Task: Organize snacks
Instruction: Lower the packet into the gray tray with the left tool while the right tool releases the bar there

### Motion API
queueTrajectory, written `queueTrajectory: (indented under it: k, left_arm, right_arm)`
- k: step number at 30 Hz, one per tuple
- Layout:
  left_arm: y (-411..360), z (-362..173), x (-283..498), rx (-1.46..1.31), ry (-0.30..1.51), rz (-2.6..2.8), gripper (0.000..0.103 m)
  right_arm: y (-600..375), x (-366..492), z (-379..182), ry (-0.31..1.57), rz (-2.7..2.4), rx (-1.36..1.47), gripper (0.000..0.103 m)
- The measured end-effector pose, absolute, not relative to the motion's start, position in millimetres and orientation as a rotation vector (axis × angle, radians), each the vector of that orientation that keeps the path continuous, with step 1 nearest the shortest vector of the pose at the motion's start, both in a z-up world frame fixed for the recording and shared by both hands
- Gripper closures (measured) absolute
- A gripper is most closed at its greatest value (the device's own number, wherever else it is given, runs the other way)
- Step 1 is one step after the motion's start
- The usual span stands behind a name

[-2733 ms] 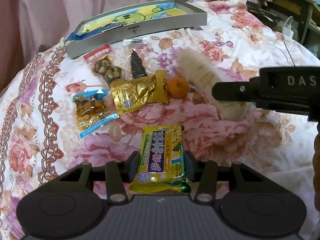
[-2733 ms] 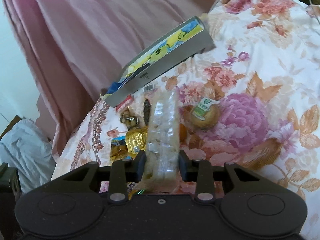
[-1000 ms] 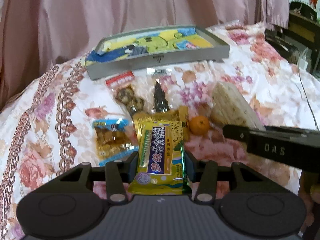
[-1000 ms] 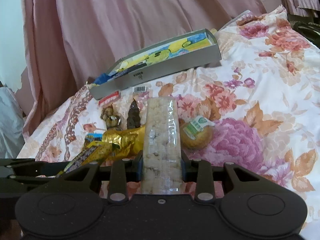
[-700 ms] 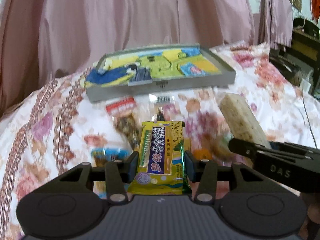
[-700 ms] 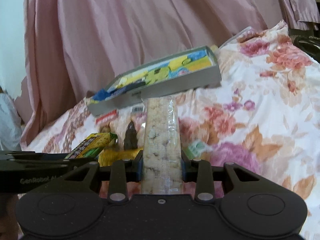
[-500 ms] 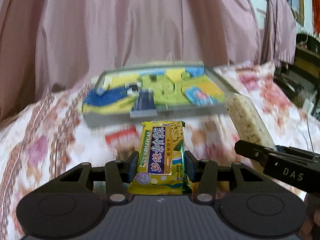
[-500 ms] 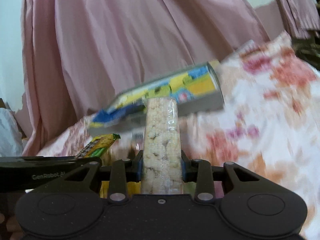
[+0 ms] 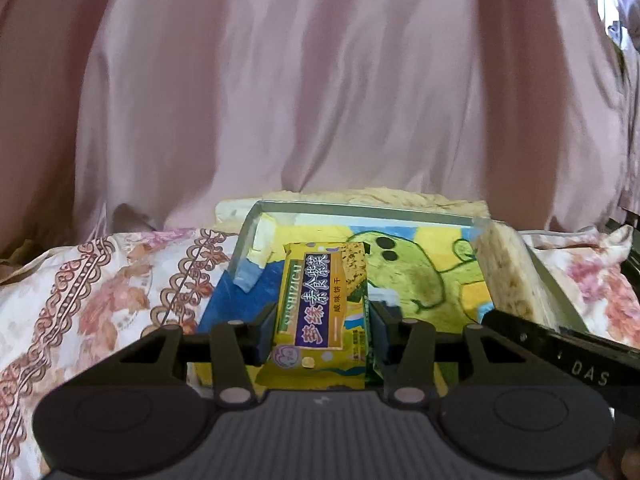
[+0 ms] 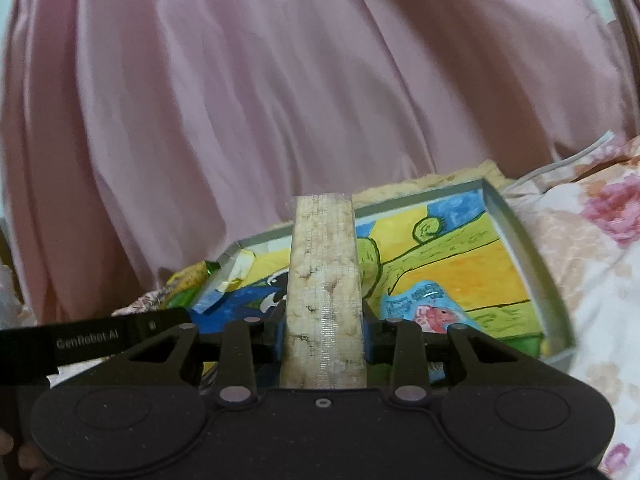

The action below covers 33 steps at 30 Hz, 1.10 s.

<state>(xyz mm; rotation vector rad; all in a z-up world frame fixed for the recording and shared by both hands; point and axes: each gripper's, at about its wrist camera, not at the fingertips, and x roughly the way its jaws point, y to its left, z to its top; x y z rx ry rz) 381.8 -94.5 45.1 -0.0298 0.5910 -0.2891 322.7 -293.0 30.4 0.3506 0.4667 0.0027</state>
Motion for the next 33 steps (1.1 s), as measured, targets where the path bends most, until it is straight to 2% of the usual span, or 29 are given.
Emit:
queueTrajectory:
  k: [11, 22, 26, 29, 31, 33]
  left_arm:
    - [-91.8, 10.4, 424.3, -0.011, 0.679, -0.293, 0.051]
    - [-99.5, -2.5, 421.3, 0.028, 0.703, -0.309, 0.051]
    - [-100.1, -1.1, 419.2, 0.028, 0.707, -0.307, 0.049]
    - [-98.3, 2.7, 415.4, 0.021, 0.7, -0.302, 0.045]
    - [-95.8, 6.0, 410.8, 0.014, 0.688, -0.301, 0.043]
    - [-92.1, 9.6, 404.3, 0.006, 0.669, -0.294, 0.037]
  right_arm:
    - [-272.3, 370.2, 10.6, 0.621, -0.048, 0.261, 0.067]
    - [-260.9, 373.0, 7.1, 0.607, -0.057, 0.176, 0.067]
    - [-262.0, 370.8, 5.0, 0.608, -0.047, 0.185, 0.062]
    - [-262.0, 365.0, 5.5, 0.594, -0.049, 0.179, 0.045]
    - [-262.4, 358.7, 7.1, 0.575, -0.045, 0.179, 0.039]
    - [-263.0, 351.5, 9.9, 0.556, -0.047, 0.18, 0.028]
